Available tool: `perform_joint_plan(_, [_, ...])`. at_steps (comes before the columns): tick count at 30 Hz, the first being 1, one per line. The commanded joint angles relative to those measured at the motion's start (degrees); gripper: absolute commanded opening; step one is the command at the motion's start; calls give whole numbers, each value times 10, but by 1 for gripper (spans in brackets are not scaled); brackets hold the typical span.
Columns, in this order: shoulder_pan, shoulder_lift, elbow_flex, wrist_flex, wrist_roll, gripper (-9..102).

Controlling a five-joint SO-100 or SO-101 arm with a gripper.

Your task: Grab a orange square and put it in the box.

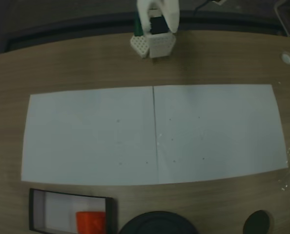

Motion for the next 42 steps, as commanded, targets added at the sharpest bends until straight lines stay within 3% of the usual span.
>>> perform_joint_plan(1, [-3, 96, 83, -37, 2, 0])
perform_joint_plan(7, [-2, 232, 214, -93, 0, 0])
perform_joint_plan(15, [87, 227, 406, -238, 0, 0])
perform_joint_plan(22, [95, 227, 636, -337, 0, 0])
perform_joint_plan(29, [93, 227, 621, -255, 4, 0])
perform_joint_plan(36, [91, 227, 575, -86, 4, 0])
perform_joint_plan(42, [91, 227, 575, -87, 5, 0])
